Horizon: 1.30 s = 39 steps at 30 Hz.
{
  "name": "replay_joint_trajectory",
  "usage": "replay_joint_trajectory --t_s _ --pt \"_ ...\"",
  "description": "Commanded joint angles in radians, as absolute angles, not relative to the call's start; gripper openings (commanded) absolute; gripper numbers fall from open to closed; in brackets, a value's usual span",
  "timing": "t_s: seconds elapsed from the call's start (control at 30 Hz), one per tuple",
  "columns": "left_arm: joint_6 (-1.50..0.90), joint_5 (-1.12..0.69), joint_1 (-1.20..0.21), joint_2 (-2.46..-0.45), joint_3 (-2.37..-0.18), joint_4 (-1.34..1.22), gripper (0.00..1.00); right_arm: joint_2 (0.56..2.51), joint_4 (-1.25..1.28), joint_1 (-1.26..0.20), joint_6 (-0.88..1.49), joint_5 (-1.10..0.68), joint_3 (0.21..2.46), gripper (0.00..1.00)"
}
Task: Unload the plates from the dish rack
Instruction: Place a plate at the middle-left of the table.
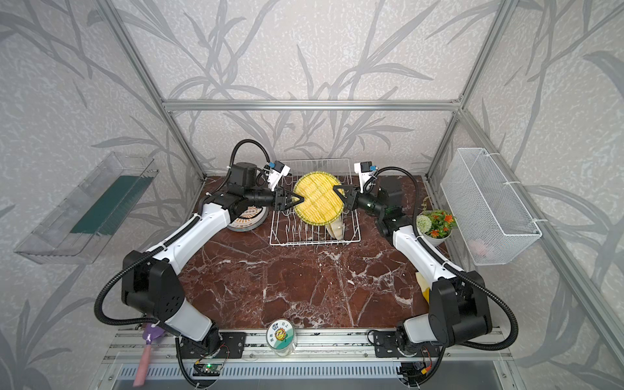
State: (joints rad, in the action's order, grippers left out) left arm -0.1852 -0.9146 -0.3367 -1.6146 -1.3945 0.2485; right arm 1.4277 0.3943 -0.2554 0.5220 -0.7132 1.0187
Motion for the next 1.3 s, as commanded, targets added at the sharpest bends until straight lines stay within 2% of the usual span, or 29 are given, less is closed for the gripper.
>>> replay_joint_trajectory --t_s 0.0,0.17,0.27,0.37,0.47,0.63,0.67,0.77,1.2,1.27 --pt "-0.177 -0.955 -0.345 -1.631 -1.436 0.264 0.40 1.434 0.469 -0.262 0.540 -0.745 1.037 0.00" --pt "-0.184 -0.971 -0.347 -1.642 -1.445 0.268 0.23 1.437 0.472 -0.262 0.532 -0.744 1.033 0.00" --pt "-0.184 -0.984 -0.347 -1.650 -1.453 0.288 0.20 1.442 0.471 -0.262 0.524 -0.745 1.032 0.00" --pt "-0.186 -0.991 -0.348 -1.652 -1.454 0.291 0.12 1.451 0.474 -0.262 0.520 -0.745 1.029 0.00" --pt "-0.184 -0.998 -0.348 -1.651 -1.458 0.304 0.02 1.457 0.481 -0.262 0.525 -0.740 1.024 0.07" --pt "-0.179 -1.000 -0.348 -1.635 -1.451 0.316 0.00 1.468 0.491 -0.262 0.534 -0.742 1.018 0.12" --pt "-0.182 -1.000 -0.347 -1.633 -1.448 0.314 0.00 1.470 0.491 -0.262 0.536 -0.745 1.019 0.15" --pt "-0.193 -1.006 -0.348 -1.624 -1.437 0.304 0.00 1.470 0.479 -0.262 0.518 -0.744 1.021 0.33" --pt "-0.243 -0.870 -0.331 -1.558 -1.429 0.341 0.00 1.402 0.325 -0.251 0.424 -0.635 1.032 0.66" --pt "-0.248 -0.854 -0.326 -1.538 -1.424 0.353 0.00 1.374 0.275 -0.251 0.388 -0.622 1.043 0.77"
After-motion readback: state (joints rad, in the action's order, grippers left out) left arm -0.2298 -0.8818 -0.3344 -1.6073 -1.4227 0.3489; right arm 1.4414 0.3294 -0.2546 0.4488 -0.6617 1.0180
